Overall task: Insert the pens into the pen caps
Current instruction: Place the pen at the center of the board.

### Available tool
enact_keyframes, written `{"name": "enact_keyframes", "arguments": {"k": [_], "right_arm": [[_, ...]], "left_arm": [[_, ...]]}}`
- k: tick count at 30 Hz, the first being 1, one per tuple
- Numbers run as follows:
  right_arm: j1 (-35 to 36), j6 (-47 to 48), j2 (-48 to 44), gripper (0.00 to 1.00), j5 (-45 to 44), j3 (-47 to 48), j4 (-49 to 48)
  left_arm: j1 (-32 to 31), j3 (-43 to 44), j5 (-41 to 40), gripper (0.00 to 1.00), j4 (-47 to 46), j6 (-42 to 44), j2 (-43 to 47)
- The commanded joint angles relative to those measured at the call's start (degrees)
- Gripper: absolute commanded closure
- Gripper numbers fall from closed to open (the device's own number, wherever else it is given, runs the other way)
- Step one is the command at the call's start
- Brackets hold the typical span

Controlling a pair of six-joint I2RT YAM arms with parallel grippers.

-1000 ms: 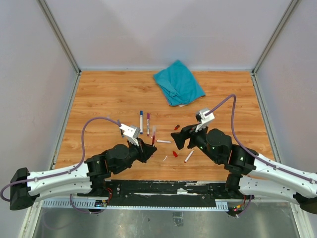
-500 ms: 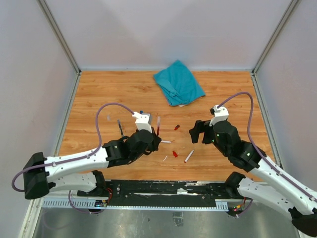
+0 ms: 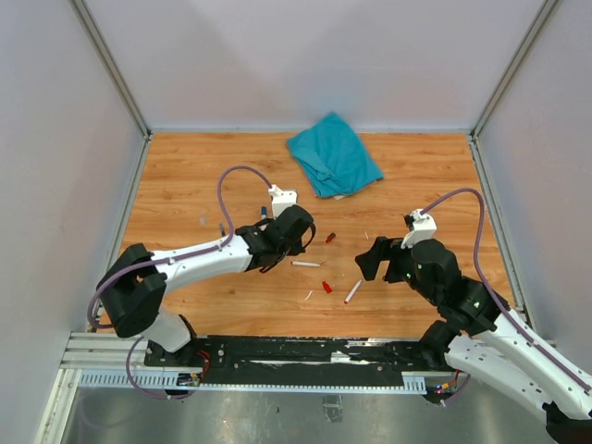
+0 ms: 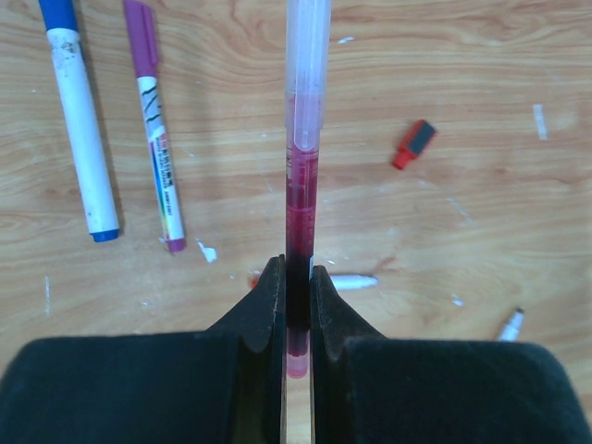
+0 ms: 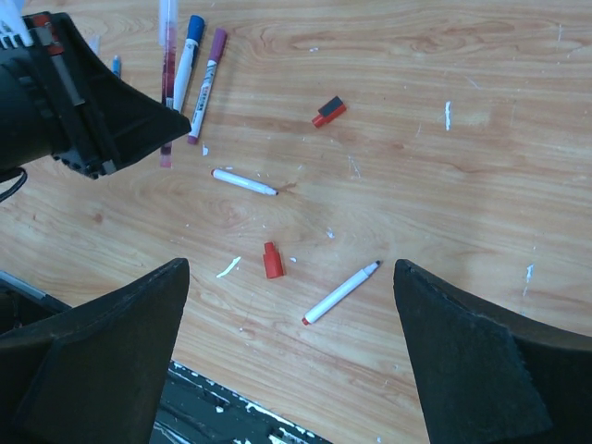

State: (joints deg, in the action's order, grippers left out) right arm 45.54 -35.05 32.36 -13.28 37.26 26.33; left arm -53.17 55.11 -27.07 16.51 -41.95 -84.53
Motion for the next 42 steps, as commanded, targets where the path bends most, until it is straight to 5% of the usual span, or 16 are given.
{"name": "enact_keyframes", "arguments": {"k": [1,25,42], "right_arm": [[-0.8,-2.5,-1.0,0.08,0.7,-0.9,2.9],[-0.8,-3.8,2.1,0.07,2.8,-2.9,1.8],[-0.7,-4.1,1.9,0.07,3.8,-3.8,1.1]], "left_arm": [[2.7,1.9,0.5,0.99,1.2,1.9,-3.8],[9.0,6.1,2.6,0.94,-1.0,2.5,-16.8],[9.3,8.1,2.4,0.72,-1.2,2.4,-21.3]]}}
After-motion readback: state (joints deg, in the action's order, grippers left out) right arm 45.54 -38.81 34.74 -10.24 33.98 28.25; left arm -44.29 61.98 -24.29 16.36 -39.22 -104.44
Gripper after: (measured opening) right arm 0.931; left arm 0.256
